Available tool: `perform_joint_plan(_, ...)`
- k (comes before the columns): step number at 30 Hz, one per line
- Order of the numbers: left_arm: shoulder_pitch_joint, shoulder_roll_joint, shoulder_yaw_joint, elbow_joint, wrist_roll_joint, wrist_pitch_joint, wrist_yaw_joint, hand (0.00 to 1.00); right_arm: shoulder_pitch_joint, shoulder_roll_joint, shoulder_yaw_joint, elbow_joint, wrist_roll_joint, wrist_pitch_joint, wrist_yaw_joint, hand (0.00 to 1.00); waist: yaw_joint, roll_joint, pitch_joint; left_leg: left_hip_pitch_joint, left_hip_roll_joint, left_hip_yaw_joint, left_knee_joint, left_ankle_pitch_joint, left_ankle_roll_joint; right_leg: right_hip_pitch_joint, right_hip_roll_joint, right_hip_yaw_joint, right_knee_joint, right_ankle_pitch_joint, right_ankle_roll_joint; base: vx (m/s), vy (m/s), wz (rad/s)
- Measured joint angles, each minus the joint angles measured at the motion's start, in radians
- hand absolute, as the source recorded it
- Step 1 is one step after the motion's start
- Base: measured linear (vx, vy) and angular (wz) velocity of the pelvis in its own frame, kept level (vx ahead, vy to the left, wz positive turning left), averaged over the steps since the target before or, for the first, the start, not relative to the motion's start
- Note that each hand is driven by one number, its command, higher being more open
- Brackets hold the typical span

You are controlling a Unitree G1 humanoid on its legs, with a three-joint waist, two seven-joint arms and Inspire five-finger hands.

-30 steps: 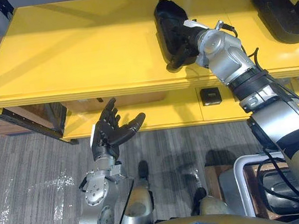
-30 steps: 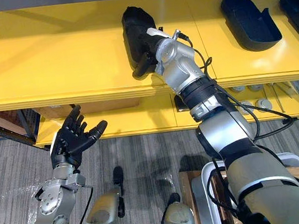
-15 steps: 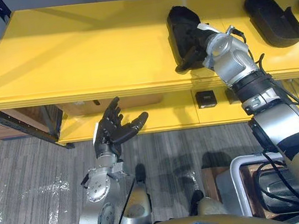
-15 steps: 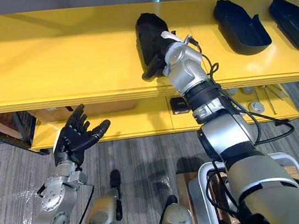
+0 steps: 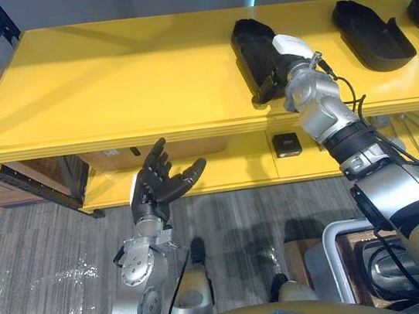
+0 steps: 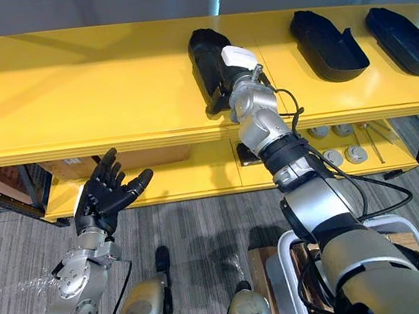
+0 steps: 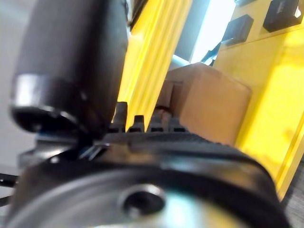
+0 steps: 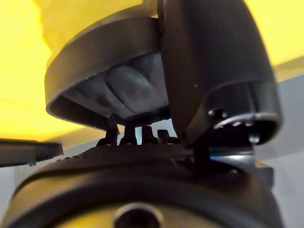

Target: Walk over and take three plastic housings, then place them on the shelf

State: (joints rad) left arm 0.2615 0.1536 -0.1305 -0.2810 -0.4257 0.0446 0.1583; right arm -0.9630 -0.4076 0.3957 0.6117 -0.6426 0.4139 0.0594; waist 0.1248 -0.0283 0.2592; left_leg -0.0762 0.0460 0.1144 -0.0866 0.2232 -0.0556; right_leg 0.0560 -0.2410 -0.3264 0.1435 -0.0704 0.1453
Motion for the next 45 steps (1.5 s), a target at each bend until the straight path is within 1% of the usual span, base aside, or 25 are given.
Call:
perform_joint_plan(2,0.014,0.000,0.004,0.004,0.000,-0.001,-0.011,1.00,0.012,-0.023,0.015,0.000,0.000,-0.025,-0.031,1.00,-0.004,0.008,-0.005,-0.001,-0.001,0.000,-0.001,0.000,0.001,0.003,-0.001,0.000,-0.009,0.004,0.002,0.00,-0.017,0.00)
perform_joint_plan(4,0.020,0.000,0.011,0.014,0.000,-0.003,-0.016,1.00,0.017,-0.042,0.023,0.000,-0.004,-0.033,-0.058,1.00,-0.008,0.016,-0.009,-0.001,-0.002,0.000,0.000,-0.001,0.001,0.007,0.000,-0.001,-0.018,0.008,0.004,0.01,-0.016,0.00)
perform_joint_plan(6,0.021,0.000,0.011,0.044,0.000,-0.016,-0.018,1.00,0.028,-0.077,0.027,-0.001,-0.019,-0.039,-0.137,1.00,-0.019,0.028,-0.016,-0.001,-0.002,-0.001,0.001,-0.002,-0.001,0.012,0.001,-0.005,-0.025,0.010,0.005,0.02,-0.050,0.01)
perform_joint_plan(9,0.021,-0.001,0.008,0.050,0.000,-0.019,-0.026,1.00,0.038,-0.108,0.024,-0.027,-0.011,-0.062,-0.197,1.00,-0.024,0.039,-0.022,0.000,-0.001,0.000,0.001,-0.004,-0.004,0.012,0.004,-0.005,-0.030,0.010,0.005,0.01,-0.038,-0.02)
perform_joint_plan(11,0.022,0.000,0.008,0.050,0.000,-0.019,-0.032,1.00,0.050,-0.117,0.015,-0.069,0.005,-0.080,-0.217,1.00,-0.028,0.046,-0.026,0.001,-0.001,0.001,0.001,-0.007,-0.007,0.014,0.009,-0.003,-0.035,0.010,0.004,0.02,-0.037,-0.05)
perform_joint_plan(13,0.023,-0.001,0.007,0.050,-0.001,-0.019,-0.036,1.00,0.061,-0.122,0.014,-0.124,0.059,-0.117,-0.224,1.00,-0.039,0.057,-0.033,0.003,0.002,0.001,0.001,-0.007,-0.007,0.016,0.013,0.001,-0.041,0.011,0.003,0.03,-0.051,-0.07)
perform_joint_plan(15,0.023,0.000,0.007,0.050,-0.001,-0.020,-0.038,1.00,0.094,-0.131,0.014,-0.191,0.101,-0.145,-0.226,1.00,-0.043,0.062,-0.036,0.010,0.004,0.002,0.001,-0.004,-0.003,0.021,0.014,0.002,-0.042,0.011,0.004,0.03,-0.047,-0.07)
perform_joint_plan(17,0.022,0.000,0.007,0.050,-0.001,-0.021,-0.039,1.00,0.160,-0.136,0.004,-0.324,0.167,-0.173,-0.227,1.00,-0.049,0.066,-0.039,0.017,0.008,0.010,0.002,-0.008,-0.008,0.026,0.017,0.006,-0.046,0.012,0.006,0.05,-0.065,-0.13)
perform_joint_plan(18,0.024,0.000,0.009,0.052,-0.001,-0.021,-0.040,1.00,0.261,-0.138,-0.022,-0.527,0.300,-0.210,-0.218,1.00,-0.058,0.067,-0.039,0.024,0.015,0.021,0.002,-0.012,-0.010,0.027,0.023,0.017,-0.053,0.012,0.006,0.06,-0.075,-0.25)
perform_joint_plan(19,0.024,0.001,0.010,0.059,0.000,-0.021,-0.039,1.00,0.318,-0.138,-0.026,-0.650,0.397,-0.227,-0.190,1.00,-0.072,0.067,-0.039,0.031,0.018,0.028,0.002,-0.015,-0.012,0.030,0.025,0.026,-0.055,0.012,0.006,0.05,-0.073,-0.26)
perform_joint_plan(20,0.023,0.001,0.010,0.062,0.000,-0.021,-0.039,1.00,0.337,-0.138,-0.026,-0.691,0.430,-0.234,-0.175,1.00,-0.077,0.067,-0.039,0.035,0.019,0.030,0.002,-0.017,-0.012,0.031,0.026,0.030,-0.056,0.012,0.006,0.03,-0.048,-0.22)
perform_joint_plan(21,0.025,0.001,0.010,0.063,0.000,-0.021,-0.039,1.00,0.368,-0.138,-0.027,-0.756,0.509,-0.252,-0.147,1.00,-0.087,0.067,-0.040,0.040,0.021,0.038,0.002,-0.019,-0.013,0.032,0.027,0.038,-0.056,0.012,0.006,0.01,-0.028,-0.23)
perform_joint_plan(22,0.034,0.001,0.010,0.065,0.000,-0.021,-0.037,1.00,0.396,-0.138,-0.034,-0.806,0.582,-0.254,-0.121,1.00,-0.095,0.067,-0.040,0.049,0.024,0.048,0.001,-0.022,-0.012,0.033,0.029,0.050,-0.055,0.012,0.005,0.00,-0.025,-0.23)
perform_joint_plan(24,0.031,0.003,0.012,0.075,0.000,-0.021,-0.038,1.00,0.436,-0.136,-0.051,-0.854,0.640,-0.254,-0.094,1.00,-0.099,0.067,-0.045,0.052,0.028,0.056,0.001,-0.024,-0.015,0.032,0.033,0.057,-0.056,0.011,0.002,-0.02,-0.020,-0.15)
perform_joint_plan(26,0.019,0.002,0.008,0.077,0.003,-0.021,-0.038,1.00,0.483,-0.134,-0.082,-0.898,0.706,-0.253,-0.070,1.00,-0.106,0.066,-0.045,0.053,0.034,0.066,0.000,-0.032,-0.025,0.028,0.037,0.064,-0.056,0.011,-0.006,-0.05,-0.012,-0.11)
perform_joint_plan(27,0.018,0.002,0.008,0.077,0.003,-0.021,-0.038,1.00,0.489,-0.132,-0.089,-0.898,0.711,-0.253,-0.068,1.00,-0.108,0.066,-0.046,0.055,0.034,0.069,-0.001,-0.033,-0.025,0.027,0.037,0.066,-0.056,0.011,-0.006,-0.06,-0.003,-0.11)
perform_joint_plan(29,0.019,0.002,0.009,0.077,0.003,-0.021,-0.037,1.00,0.520,-0.120,-0.143,-0.897,0.774,-0.252,-0.087,1.00,-0.117,0.065,-0.048,0.056,0.034,0.073,-0.002,-0.034,-0.026,0.024,0.037,0.074,-0.056,0.013,-0.006,-0.03,0.001,-0.09)
perform_joint_plan(31,0.021,0.002,0.010,0.077,0.003,-0.025,-0.036,1.00,0.545,-0.096,-0.237,-0.882,0.843,-0.252,-0.110,1.00,-0.118,0.064,-0.049,0.056,0.034,0.075,-0.002,-0.034,-0.026,0.021,0.037,0.079,-0.057,0.015,-0.008,-0.01,0.002,-0.06)
perform_joint_plan(32,0.023,0.002,0.012,0.077,0.003,-0.035,-0.036,1.00,0.569,-0.076,-0.333,-0.869,0.886,-0.252,-0.134,1.00,-0.119,0.063,-0.049,0.056,0.033,0.076,0.001,-0.034,-0.025,0.020,0.036,0.080,-0.058,0.017,-0.009,0.00,0.000,0.00)
perform_joint_plan(33,0.025,0.002,0.015,0.077,0.003,-0.039,-0.036,1.00,0.576,-0.071,-0.371,-0.859,0.901,-0.252,-0.140,1.00,-0.120,0.062,-0.049,0.056,0.033,0.076,0.001,-0.034,-0.024,0.020,0.036,0.081,-0.058,0.017,-0.009,0.00,0.000,0.00)
perform_joint_plan(34,0.036,0.002,0.029,0.077,0.003,-0.042,-0.037,1.00,0.615,-0.066,-0.493,-0.821,0.969,-0.252,-0.151,1.00,-0.129,0.062,-0.050,0.056,0.033,0.077,0.001,-0.031,-0.021,0.020,0.036,0.082,-0.058,0.017,-0.009,0.02,-0.018,-0.04)
perform_joint_plan(36,0.057,0.002,0.049,0.077,0.002,-0.047,-0.040,1.00,0.662,-0.074,-0.584,-0.753,1.032,-0.252,-0.114,1.00,-0.141,0.062,-0.053,0.055,0.034,0.082,0.001,-0.029,-0.018,0.015,0.036,0.087,-0.059,0.017,-0.009,0.02,-0.020,-0.07)
perform_joint_plan(38,0.068,0.002,0.059,0.077,0.000,-0.048,-0.040,1.00,0.683,-0.095,-0.595,-0.699,1.043,-0.252,-0.088,1.00,-0.157,0.065,-0.056,0.052,0.034,0.084,0.001,-0.029,-0.018,0.011,0.036,0.089,-0.059,0.018,-0.008,0.02,-0.015,-0.05)
perform_joint_plan(42,0.069,0.002,0.053,0.077,0.000,-0.053,-0.061,1.00,0.675,-0.159,-0.578,-0.574,1.043,-0.260,-0.004,1.00,-0.155,0.066,-0.056,0.045,0.035,0.086,0.001,-0.029,-0.018,0.002,0.037,0.091,-0.057,0.020,-0.006,0.00,-0.004,-0.01)
perform_joint_plan(45,0.063,0.002,0.045,0.077,0.001,-0.065,-0.067,1.00,0.619,-0.191,-0.548,-0.515,1.048,-0.296,0.040,1.00,-0.156,0.067,-0.055,0.028,0.035,0.081,0.002,-0.028,-0.017,-0.011,0.037,0.088,-0.057,0.024,-0.007,-0.01,0.002,0.04)
